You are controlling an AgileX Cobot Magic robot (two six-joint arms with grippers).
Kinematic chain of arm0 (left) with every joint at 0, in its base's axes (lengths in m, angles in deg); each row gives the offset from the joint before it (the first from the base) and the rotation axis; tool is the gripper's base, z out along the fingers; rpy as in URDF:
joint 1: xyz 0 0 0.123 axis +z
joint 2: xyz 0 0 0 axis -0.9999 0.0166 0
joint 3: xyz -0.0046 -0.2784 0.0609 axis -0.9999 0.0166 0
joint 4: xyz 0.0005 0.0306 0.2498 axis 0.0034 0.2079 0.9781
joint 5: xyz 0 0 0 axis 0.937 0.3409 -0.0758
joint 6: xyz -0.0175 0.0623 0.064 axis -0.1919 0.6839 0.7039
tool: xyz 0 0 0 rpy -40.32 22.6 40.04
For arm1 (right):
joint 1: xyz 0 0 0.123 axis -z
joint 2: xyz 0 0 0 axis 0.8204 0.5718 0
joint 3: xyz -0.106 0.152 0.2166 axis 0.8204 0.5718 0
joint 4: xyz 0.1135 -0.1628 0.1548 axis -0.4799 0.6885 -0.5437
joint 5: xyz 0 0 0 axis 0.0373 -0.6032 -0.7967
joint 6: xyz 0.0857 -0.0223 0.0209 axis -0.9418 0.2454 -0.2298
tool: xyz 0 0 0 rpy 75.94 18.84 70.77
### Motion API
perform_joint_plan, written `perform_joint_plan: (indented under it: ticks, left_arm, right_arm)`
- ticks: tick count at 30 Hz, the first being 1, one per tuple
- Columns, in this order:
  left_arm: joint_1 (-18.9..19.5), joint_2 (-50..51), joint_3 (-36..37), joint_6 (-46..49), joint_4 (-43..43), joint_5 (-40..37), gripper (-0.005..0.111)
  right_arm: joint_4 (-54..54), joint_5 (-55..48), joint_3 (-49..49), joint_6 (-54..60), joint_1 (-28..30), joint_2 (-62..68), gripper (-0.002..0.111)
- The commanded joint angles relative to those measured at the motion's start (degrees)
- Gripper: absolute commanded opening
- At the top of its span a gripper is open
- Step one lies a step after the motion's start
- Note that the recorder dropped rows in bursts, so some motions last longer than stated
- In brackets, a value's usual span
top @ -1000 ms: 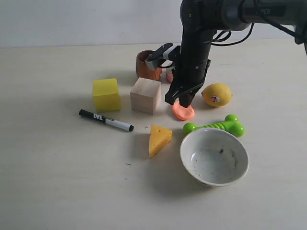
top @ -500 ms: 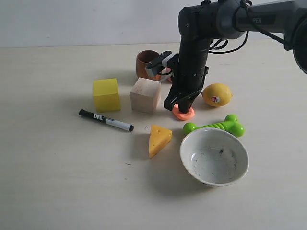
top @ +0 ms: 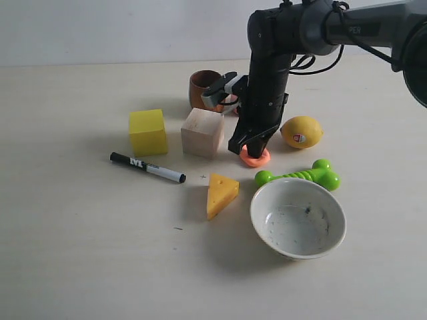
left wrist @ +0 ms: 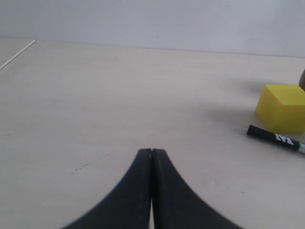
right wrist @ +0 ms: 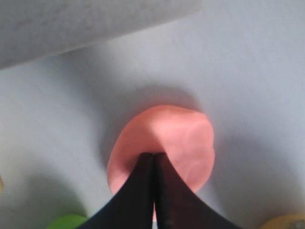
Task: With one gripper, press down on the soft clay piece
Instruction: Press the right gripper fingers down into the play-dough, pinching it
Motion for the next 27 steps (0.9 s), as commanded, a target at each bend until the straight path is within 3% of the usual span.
perform_joint_plan:
  ticks: [1, 22, 24, 27]
  left_arm:
    - [-0.2, -0.3, -0.1, 0.1, -0.3, 0.5, 0.000]
    - [-0.2, -0.3, -0.1, 0.1, -0.3, 0.5, 0.000]
    - [-0.2, -0.3, -0.1, 0.1, -0.3, 0.5, 0.000]
    - [-0.2, -0.3, -0.1, 0.1, -0.3, 0.5, 0.000]
  right_arm:
    - [-0.5, 1.6, 0.7, 0.6, -0.1, 2.4, 0.000]
    - [-0.3, 2.9, 0.7, 0.5, -0.1, 4.3, 0.000]
    - [-0.3, 2.9, 0.7, 0.5, -0.1, 4.3, 0.003]
    - [-0.5, 2.9, 0.7, 0.2, -0.1, 4.3, 0.018]
